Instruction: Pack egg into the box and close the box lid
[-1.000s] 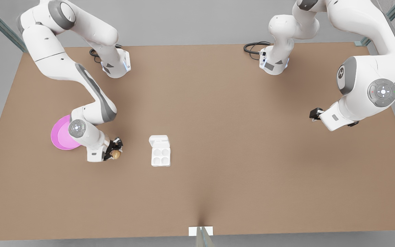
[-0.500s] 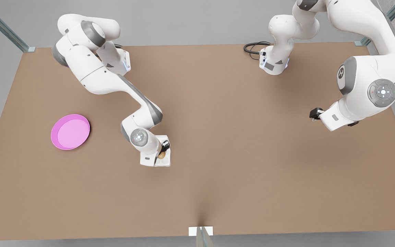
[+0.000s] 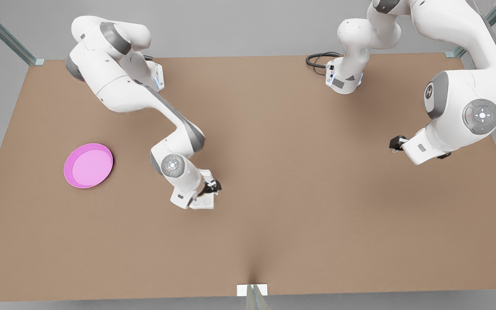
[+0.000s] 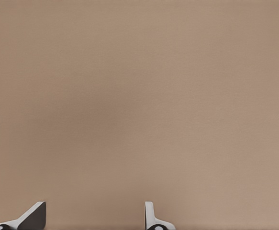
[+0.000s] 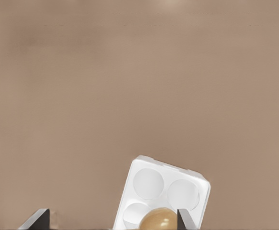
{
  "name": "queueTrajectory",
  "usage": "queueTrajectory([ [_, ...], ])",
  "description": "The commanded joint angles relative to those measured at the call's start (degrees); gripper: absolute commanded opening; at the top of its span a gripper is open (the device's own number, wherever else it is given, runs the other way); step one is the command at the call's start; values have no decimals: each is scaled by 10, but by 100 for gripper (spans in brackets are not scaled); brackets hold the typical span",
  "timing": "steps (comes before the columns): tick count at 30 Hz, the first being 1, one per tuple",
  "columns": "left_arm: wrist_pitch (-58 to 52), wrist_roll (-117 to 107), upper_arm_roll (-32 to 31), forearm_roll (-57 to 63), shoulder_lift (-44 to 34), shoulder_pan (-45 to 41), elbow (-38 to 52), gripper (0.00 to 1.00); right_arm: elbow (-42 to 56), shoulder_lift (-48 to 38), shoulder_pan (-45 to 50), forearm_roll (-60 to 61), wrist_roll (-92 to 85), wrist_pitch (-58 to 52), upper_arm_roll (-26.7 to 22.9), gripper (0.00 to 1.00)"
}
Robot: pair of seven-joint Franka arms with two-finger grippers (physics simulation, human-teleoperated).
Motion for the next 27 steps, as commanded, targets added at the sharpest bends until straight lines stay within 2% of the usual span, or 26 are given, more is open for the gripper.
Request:
queueTrajectory([
  [1, 1, 0, 0, 0, -1, 0, 1, 100, 60, -18, -74, 2, -55, -108, 72, 100],
  [2, 1, 0, 0, 0, -1, 0, 0, 100, 83, -47, -146, 1, -138, -184, 103, 100],
  [3, -35, -9, 0, 13, 27, -2, 0, 100, 80, -104, -165, 0, -185, -233, 61, 100],
  [4, -69, -10, 0, 20, 55, -2, 0, 100, 77, -159, -72, 12, -185, -299, -90, 100],
  [5, -153, -26, -1, 20, 92, -11, 0, 21, 28, -225, -44, 51, -186, -357, -178, 100],
  [6, -195, -111, -2, 18, 105, -70, -1, 21, -57, -279, -45, 55, -181, -339, -204, 100],
  [7, -218, -196, -2, 15, 108, -155, -1, 21, -67, -284, -49, 85, -186, -301, -219, 100],
  [8, -203, -408, -2, -101, 133, -256, 2, 21, -65, -284, -52, 86, -171, -303, -218, 100],
  [9, -118, -618, -2, -193, 149, -317, 2, 21, -23, -280, -47, 82, -178, -307, -217, 100],
  [10, 8, -828, -2, -262, 176, -353, 4, 21, -22, -280, -47, 80, -162, -334, -217, 100],
  [11, 94, -924, -3, -287, 182, -391, 4, 21, -21, -280, -47, 78, -151, -337, -217, 100],
  [13, 281, -1156, -5, -321, 275, -456, 69, 21, -20, -277, -52, 63, -154, -358, -216, 100],
  [15, 385, -1176, -5, -321, 327, -501, 89, 21, -1, -272, -67, 66, -152, -385, -218, 100],
  [19, 560, -1156, -4, -300, 381, -543, 90, 21, -1, -269, -79, 69, -153, -389, -218, 100],
  [23, 644, -1127, -4, -190, 412, -554, 95, 21, 1, -269, -92, 68, -153, -393, -218, 100],
  [27, 665, -1063, -2, -157, 417, -548, 102, 21, 1, -269, -90, 69, -153, -395, -217, 100],
])
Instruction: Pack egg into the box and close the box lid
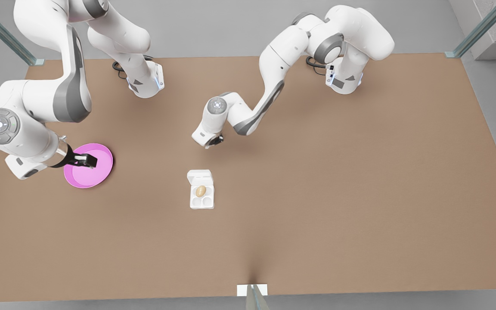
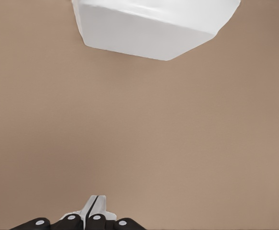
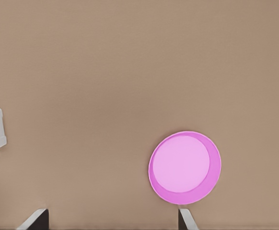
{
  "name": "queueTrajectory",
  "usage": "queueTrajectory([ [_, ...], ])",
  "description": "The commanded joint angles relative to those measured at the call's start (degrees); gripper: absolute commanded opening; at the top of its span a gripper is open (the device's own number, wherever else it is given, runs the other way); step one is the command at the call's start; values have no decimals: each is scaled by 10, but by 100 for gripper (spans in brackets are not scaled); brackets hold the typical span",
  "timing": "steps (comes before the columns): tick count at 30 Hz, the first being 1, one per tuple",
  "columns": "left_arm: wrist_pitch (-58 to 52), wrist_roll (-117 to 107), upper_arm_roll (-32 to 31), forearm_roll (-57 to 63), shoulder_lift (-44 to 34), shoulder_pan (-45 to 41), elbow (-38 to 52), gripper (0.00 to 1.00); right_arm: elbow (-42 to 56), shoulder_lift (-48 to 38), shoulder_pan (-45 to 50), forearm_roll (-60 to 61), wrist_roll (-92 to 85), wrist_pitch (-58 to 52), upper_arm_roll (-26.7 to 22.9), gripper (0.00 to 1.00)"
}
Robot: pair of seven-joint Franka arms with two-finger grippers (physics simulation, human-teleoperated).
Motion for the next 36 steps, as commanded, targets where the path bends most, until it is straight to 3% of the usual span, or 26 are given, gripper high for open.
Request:
queueTrajectory([
  [1, 101, -327, 2, 33, 1, 0, 4, 21, 0, -1, 0, 1, -32, -13, 0, 100],
  [15, 101, -209, 8, 75, 8, 36, 6, 21, 0, -1, -1, 0, -32, -14, 0, 100],
  [21, 99, -91, -3, 74, 52, 42, 66, 21, 0, -1, 1, 0, -32, -14, 0, 100],
  [36, 94, -83, -25, 74, 71, 92, 104, 21, 0, -1, 6, 1, -32, -14, 3, 100],
])
